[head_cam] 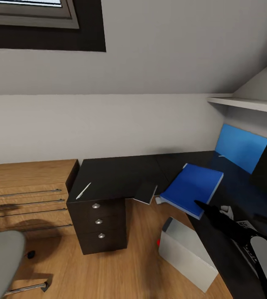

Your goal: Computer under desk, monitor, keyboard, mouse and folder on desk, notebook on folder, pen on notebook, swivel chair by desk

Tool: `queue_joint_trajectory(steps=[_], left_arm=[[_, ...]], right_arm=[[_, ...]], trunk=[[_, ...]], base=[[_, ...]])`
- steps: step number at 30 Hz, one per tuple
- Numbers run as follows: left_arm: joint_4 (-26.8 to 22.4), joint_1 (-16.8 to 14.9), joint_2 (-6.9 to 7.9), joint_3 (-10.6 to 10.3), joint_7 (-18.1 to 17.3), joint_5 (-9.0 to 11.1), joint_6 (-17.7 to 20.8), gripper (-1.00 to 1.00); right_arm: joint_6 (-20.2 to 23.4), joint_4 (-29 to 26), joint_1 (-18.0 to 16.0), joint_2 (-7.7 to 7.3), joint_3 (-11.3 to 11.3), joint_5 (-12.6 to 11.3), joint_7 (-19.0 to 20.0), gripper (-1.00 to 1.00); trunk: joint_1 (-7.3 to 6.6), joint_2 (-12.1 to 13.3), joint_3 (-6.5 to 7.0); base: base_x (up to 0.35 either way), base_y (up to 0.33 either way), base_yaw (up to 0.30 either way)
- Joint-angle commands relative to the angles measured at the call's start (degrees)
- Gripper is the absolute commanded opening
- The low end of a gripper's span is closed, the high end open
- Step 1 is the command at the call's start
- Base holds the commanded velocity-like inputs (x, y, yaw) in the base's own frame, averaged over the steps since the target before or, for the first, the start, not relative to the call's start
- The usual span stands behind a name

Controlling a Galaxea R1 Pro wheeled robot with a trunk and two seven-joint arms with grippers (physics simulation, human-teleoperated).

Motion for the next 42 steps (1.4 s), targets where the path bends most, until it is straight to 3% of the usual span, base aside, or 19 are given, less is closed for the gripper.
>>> queue_joint_trajectory(steps=[1, 10, 34, 38, 42], left_arm=[[0.0, 0.0, 0.00, -0.1, 0.2, 0.2, -0.2, 1.00], [0.0, 0.0, 0.00, -0.1, 0.2, 0.2, -0.2, 1.00], [0.0, 0.0, -0.01, 0.0, 0.2, 0.3, -0.2, 1.00], [0.0, 0.0, -0.07, 0.0, 0.2, 0.3, -0.2, 1.00], [0.0, 0.0, -0.10, 0.0, 0.2, 0.3, -0.3, 1.00]], right_arm=[[0.3, 0.0, 0.0, 0.01, -0.1, 0.2, 0.4, -1.00], [0.5, -0.4, 0.0, 0.03, -0.1, 0.0, 2.0, -1.00], [-0.7, -0.2, 0.0, 0.06, 0.0, 0.4, 1.7, -1.00], [-4.6, 0.5, -0.1, 0.02, 0.0, 0.4, 0.2, -1.00], [-6.9, 1.7, -0.2, 0.06, -0.1, 0.1, -4.6, -1.00]], trunk=[[0.00, 0.0, -0.06], [0.00, 0.0, -0.06], [0.00, 0.0, -0.06], [0.00, 0.0, -0.06], [0.00, 0.0, -0.06]], base=[[0.000, 0.000, 0.000], [0.001, 0.000, 0.000], [0.312, 0.000, 0.000], [0.080, 0.000, 0.000], [0.021, 0.000, 0.000]])
